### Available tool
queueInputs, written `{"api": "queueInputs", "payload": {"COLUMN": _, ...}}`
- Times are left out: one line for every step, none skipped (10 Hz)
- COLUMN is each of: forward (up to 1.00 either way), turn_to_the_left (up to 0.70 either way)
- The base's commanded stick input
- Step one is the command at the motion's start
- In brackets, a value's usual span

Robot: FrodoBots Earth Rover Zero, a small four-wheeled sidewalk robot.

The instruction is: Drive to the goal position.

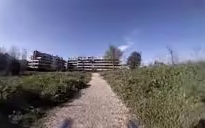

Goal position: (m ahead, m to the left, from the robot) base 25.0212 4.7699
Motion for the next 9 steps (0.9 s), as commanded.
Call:
{"api": "queueInputs", "payload": {"forward": 0.5, "turn_to_the_left": 0.0}}
{"api": "queueInputs", "payload": {"forward": 0.5, "turn_to_the_left": 0.0}}
{"api": "queueInputs", "payload": {"forward": 0.5, "turn_to_the_left": 0.0}}
{"api": "queueInputs", "payload": {"forward": 0.5, "turn_to_the_left": 0.0}}
{"api": "queueInputs", "payload": {"forward": 0.5, "turn_to_the_left": 0.0}}
{"api": "queueInputs", "payload": {"forward": 0.5, "turn_to_the_left": 0.0}}
{"api": "queueInputs", "payload": {"forward": 0.5, "turn_to_the_left": 0.0}}
{"api": "queueInputs", "payload": {"forward": 0.5, "turn_to_the_left": 0.0}}
{"api": "queueInputs", "payload": {"forward": 0.5, "turn_to_the_left": 0.0}}
